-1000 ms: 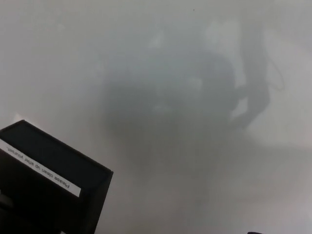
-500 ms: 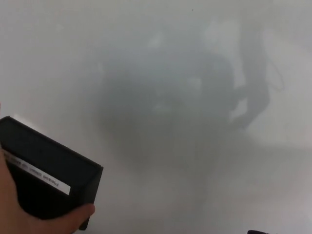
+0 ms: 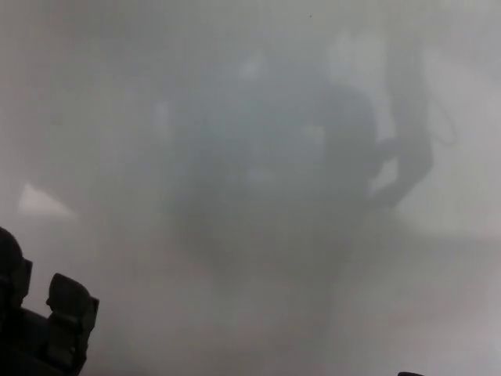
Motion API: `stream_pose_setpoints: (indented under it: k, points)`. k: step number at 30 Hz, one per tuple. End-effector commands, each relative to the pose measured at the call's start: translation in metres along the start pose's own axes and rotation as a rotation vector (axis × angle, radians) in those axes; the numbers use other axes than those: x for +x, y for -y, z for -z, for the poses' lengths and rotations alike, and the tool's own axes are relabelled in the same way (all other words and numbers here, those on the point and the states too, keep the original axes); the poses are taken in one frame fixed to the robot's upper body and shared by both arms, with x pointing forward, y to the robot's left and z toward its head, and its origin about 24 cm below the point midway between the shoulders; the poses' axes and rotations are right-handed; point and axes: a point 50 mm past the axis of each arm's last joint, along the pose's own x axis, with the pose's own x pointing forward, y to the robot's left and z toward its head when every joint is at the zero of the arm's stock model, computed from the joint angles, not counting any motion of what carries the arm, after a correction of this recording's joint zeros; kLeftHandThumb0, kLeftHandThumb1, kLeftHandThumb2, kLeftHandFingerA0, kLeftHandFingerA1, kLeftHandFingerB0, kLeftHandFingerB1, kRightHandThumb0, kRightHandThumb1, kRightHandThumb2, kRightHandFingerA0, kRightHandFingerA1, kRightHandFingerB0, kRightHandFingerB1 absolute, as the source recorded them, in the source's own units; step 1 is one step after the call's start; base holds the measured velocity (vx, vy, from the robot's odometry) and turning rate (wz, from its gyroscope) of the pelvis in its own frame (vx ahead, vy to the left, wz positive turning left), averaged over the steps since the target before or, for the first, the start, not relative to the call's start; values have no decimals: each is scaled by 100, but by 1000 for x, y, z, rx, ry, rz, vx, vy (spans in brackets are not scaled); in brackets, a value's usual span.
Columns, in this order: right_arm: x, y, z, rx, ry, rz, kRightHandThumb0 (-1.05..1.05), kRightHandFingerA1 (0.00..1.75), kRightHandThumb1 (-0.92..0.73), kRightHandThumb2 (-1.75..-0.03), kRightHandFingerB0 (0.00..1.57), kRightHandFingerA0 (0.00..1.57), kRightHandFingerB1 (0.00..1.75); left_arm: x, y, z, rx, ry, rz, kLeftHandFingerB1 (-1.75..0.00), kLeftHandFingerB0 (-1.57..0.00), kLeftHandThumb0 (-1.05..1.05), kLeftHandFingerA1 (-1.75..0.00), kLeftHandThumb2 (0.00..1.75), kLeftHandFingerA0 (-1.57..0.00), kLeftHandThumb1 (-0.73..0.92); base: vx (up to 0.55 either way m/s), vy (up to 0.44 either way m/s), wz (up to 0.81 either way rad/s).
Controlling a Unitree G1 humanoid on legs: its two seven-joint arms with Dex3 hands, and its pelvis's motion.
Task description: A magnetic marker holder is on the left hand side of the white board, the robot put the index and middle finger into the opening of the container and pull off the magnetic holder and hand it to a human on the left hand side.
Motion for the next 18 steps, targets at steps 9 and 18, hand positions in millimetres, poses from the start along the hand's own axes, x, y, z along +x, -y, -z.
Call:
stream_pose_setpoints:
  k: [9, 18]
  points:
    - [1, 3, -2, 3, 6, 9, -35, 50, -65, -60, 75, 81, 50, -22, -14, -9, 48, -141, -206, -46, -27, -82, -47, 83, -35, 43, 0, 0, 0]
    - [-2, 0, 0, 7, 7, -7, -36, 50, -66, -60, 74, 81, 50, -62, -25, -9, 543, -493, -692, -30, -29, -64, -38, 61, -35, 69, 0, 0, 0]
